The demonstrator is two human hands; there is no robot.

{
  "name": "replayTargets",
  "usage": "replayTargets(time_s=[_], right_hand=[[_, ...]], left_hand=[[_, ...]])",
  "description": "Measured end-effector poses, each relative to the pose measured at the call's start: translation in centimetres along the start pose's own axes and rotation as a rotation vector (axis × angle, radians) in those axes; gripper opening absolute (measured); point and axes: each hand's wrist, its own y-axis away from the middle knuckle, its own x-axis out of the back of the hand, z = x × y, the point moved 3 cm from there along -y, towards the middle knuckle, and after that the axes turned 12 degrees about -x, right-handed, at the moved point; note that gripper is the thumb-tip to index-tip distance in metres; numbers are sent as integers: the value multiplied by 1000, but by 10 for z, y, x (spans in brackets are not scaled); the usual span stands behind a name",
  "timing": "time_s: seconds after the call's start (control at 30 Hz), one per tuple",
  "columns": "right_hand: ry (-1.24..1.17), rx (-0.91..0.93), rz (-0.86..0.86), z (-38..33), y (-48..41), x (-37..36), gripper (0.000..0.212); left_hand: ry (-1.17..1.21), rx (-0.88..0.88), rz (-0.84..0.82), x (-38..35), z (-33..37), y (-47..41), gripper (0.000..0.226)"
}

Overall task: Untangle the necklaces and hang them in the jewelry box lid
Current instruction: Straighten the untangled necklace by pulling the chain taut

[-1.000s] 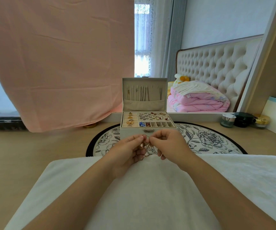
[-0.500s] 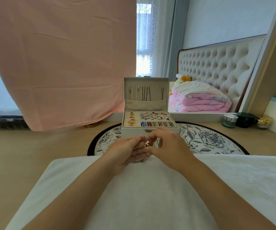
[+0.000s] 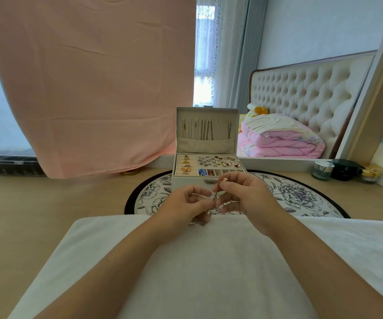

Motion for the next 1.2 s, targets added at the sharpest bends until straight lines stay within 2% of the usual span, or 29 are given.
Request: replayTargets(time_s=[0.07,0.17,0.33,0.47,0.6,0.7,0.83,0.9,0.97,1.07,1.2], right_hand=[[28,12,33,0,0,3,14],[144,44,106,0,-1,7,21],[347,8,149,8,-6,10,19],[552,-25,106,13,-8,10,19],[615,-57,26,15,-10,13,19],[605,-31,-37,15,-8,12,8],[622,-70,-81,17,-6,6,29],[558,-94,-89,18,-6,4,33],[513,-82,-88,17,-5,4,28],[590,2,-50,14,-3,3,10],[552,109,-25,12,-3,1,6]], left_hand=[[-96,-14,26,4,2,-1,8],[-350,-101,86,13,7,-4,8],[-579,-188,-14,22,10,-5,11],[-561,-235,-27,22,10,-4,13],[-530,-267,-21,23,13,-3,23],[-533,-299,-5,24,13,-2,22],[-523,-312,-19,24,11,-2,18],[-527,-320,-25,23,11,-3,19],[-534,-324,-22,22,11,-2,20],[-517,-332,-18,21,10,-2,21],[-515,-309,-36,17,8,-4,11]])
